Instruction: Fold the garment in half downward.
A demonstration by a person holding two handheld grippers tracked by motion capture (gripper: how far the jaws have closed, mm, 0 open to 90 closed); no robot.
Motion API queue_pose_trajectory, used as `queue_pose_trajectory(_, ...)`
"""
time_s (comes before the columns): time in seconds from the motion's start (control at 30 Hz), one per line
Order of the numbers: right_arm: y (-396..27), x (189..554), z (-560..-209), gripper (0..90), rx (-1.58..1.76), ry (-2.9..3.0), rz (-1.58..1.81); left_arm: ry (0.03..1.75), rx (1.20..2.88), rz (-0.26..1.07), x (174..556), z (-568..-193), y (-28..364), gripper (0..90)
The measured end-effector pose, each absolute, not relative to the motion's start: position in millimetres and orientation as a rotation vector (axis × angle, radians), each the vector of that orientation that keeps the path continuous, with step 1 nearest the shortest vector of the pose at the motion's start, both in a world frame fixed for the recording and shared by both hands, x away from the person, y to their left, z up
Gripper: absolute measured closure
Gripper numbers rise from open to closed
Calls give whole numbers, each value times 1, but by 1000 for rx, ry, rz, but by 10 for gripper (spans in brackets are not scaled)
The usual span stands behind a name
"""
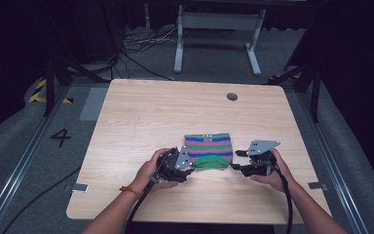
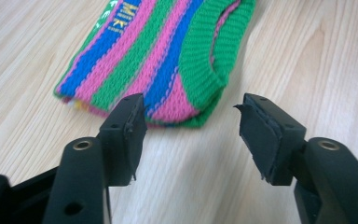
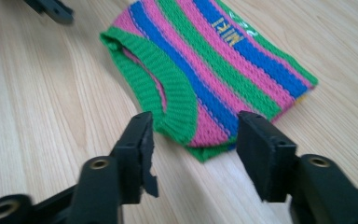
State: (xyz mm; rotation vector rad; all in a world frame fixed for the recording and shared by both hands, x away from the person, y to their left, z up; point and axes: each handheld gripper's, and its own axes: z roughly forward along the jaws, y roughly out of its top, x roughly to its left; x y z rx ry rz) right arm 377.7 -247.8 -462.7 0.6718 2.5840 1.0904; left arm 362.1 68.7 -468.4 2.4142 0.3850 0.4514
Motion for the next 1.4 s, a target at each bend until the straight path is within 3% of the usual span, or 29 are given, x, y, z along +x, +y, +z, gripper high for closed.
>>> queue_pose_trajectory(0.27, -258, 367, -461, 283, 691, 2559, 1004, 491, 2406, 474, 353, -463, 94, 287)
queue_pose_trajectory(0.37, -265, 360, -461, 265, 684, 2550, 970, 547, 2404, 492, 349, -464, 107, 184)
queue_pose_trajectory(0.73, -299, 346, -465, 209, 758, 2462, 915, 635, 2433, 518, 333, -472, 149, 179)
queue_pose_trajectory(1.13, -343, 333, -474, 210, 930, 2375, 936, 719, 2425, 528, 316, -482, 194, 180)
queue_pose_trajectory(1.4, -395, 319, -489, 208, 1127, 2287, 947, 872, 2309, 439, 316, -493, 231, 164)
